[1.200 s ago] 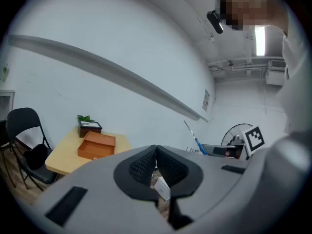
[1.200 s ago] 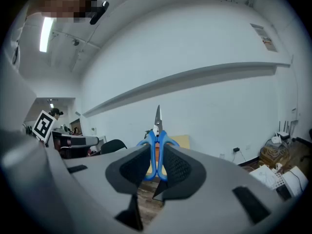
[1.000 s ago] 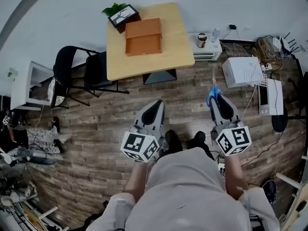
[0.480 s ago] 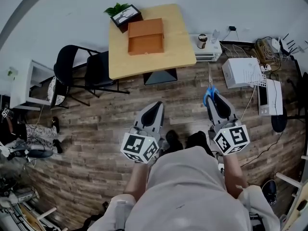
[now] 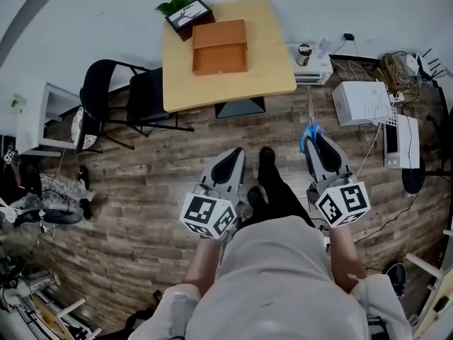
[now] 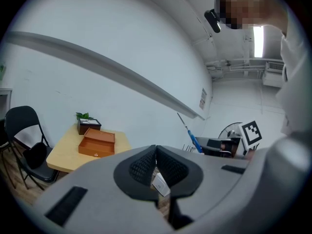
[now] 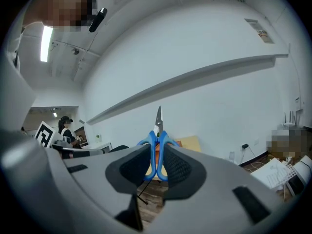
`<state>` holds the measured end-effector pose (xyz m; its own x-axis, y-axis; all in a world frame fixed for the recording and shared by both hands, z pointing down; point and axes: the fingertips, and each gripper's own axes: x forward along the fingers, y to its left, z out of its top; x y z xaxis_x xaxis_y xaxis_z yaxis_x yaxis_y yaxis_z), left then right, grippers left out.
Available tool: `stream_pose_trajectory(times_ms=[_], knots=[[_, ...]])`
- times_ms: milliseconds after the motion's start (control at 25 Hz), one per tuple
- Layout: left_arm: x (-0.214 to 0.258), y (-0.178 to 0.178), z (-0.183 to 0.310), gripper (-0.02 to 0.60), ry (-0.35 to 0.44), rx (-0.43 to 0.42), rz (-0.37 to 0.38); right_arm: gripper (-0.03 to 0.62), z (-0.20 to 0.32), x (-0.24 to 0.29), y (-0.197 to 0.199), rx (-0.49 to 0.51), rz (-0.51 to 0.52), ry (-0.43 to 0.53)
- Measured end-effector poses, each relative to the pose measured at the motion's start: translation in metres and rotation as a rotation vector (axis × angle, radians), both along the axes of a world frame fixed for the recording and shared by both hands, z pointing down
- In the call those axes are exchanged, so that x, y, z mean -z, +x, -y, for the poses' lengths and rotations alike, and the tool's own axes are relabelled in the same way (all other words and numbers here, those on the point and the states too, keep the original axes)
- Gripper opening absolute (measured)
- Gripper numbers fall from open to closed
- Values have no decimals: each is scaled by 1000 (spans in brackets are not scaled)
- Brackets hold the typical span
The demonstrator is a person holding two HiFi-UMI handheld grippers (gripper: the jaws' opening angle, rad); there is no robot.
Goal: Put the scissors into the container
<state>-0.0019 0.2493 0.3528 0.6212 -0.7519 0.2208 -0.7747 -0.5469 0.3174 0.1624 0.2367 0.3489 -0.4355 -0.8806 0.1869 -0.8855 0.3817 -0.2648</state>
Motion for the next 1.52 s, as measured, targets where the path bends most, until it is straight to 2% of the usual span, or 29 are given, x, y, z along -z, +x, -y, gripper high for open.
stream_pose_trajectory(times_ms=[360,600,1040,1240,1360,1520], knots=[[6,-17,58,8,3,56,11,83,70,-9,-19,50,-12,-20],[6,-26,107,8,-11,61,32,83,131,-12,-30,62,21,-39],[10,-26,182,8,-10,76,66,83,215,-31,-36,116,8,-73],[8,-42,210,8,-6,131,84,82,245,-44,-45,176,-10,-83],[3,-46,220,8,-14,154,90,83,255,-56,-56,245,-20,-103],[0,-46,227,8,-27,174,87,82,263,-66,-66,286,-49,-115]])
